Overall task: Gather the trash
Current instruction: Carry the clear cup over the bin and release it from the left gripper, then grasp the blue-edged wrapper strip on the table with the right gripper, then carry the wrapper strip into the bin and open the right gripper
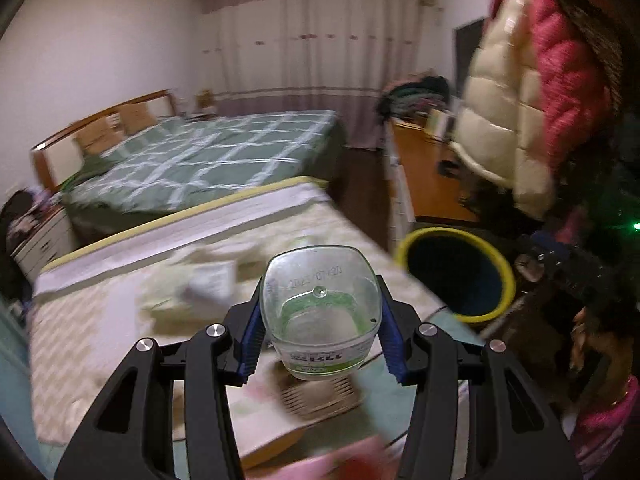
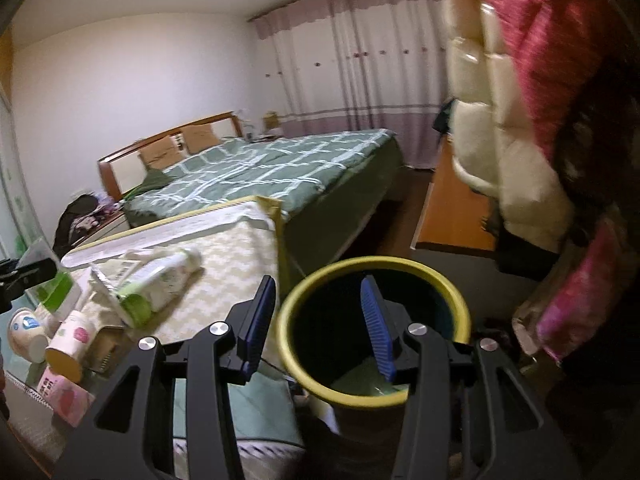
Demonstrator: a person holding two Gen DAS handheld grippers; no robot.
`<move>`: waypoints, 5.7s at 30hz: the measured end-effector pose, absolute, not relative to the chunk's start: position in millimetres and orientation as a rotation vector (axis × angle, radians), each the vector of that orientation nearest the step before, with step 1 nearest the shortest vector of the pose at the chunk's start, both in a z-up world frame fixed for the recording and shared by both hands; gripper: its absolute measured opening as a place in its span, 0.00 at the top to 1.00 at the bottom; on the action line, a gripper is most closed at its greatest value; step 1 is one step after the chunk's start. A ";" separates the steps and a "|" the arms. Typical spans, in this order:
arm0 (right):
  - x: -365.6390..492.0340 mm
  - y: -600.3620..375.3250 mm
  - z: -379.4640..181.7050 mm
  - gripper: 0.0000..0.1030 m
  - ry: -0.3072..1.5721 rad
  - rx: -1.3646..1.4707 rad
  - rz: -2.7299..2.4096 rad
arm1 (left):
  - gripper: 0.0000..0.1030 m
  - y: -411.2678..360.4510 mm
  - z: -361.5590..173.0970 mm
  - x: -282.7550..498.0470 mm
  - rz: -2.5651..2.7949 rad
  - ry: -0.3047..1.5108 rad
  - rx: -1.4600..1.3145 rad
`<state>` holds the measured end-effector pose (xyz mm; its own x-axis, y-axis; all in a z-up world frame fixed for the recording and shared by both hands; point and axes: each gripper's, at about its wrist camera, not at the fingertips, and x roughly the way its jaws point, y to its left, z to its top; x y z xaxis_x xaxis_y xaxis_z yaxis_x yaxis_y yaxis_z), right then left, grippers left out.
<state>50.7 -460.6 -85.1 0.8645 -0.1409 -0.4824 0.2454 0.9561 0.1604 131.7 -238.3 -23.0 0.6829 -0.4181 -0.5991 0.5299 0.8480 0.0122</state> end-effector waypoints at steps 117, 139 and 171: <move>164.9 -355.3 -45.9 0.94 0.516 0.136 -0.025 | 0.07 -13.2 -44.5 104.2 -0.075 0.624 0.020; 147.8 -483.0 -108.3 0.79 0.587 0.190 -0.424 | 0.07 -51.0 -56.9 116.8 -0.108 0.665 0.075; 132.9 -460.1 -99.0 0.72 0.544 0.229 -0.320 | 0.07 -61.2 -49.0 106.6 -0.201 0.705 0.107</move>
<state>132.9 -460.1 -99.0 0.8084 -0.2364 -0.5390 0.3563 0.9255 0.1285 106.6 -61.2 -49.0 0.7431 -0.1475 -0.6527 0.2195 0.9752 0.0295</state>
